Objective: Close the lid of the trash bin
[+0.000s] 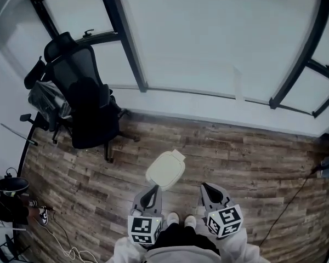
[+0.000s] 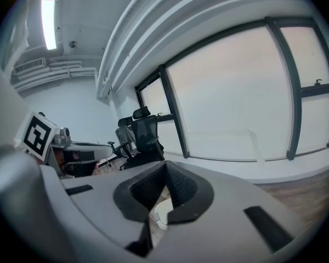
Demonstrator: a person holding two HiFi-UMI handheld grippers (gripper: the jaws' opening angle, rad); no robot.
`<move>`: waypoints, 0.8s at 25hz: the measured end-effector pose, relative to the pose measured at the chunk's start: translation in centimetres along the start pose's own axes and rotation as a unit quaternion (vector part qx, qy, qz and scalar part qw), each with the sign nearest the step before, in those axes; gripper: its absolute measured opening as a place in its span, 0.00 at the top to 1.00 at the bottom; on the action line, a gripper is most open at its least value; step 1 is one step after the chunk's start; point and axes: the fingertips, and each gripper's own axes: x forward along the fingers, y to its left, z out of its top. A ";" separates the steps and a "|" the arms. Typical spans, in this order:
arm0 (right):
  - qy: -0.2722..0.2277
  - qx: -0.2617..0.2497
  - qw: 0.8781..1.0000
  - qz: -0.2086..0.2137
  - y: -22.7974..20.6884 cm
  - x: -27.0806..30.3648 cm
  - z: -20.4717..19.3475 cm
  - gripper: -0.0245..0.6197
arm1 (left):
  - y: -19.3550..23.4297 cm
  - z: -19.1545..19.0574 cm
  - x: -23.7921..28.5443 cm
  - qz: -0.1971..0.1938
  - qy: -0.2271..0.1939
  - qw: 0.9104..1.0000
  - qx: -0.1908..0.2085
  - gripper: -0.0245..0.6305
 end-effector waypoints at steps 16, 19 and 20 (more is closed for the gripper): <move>-0.050 -0.033 0.998 0.008 3.8 -5.0 6.5 0.93 | -0.3 6.8 -6.0 0.026 -0.065 0.997 0.030 0.95; -0.052 -0.033 0.998 0.010 4.0 -4.9 6.6 0.93 | -0.1 6.6 -5.9 0.027 -0.062 0.997 0.030 0.95; -0.052 -0.033 0.998 0.009 4.1 -4.8 6.6 0.93 | 0.0 6.5 -5.8 0.026 -0.061 0.997 0.030 0.95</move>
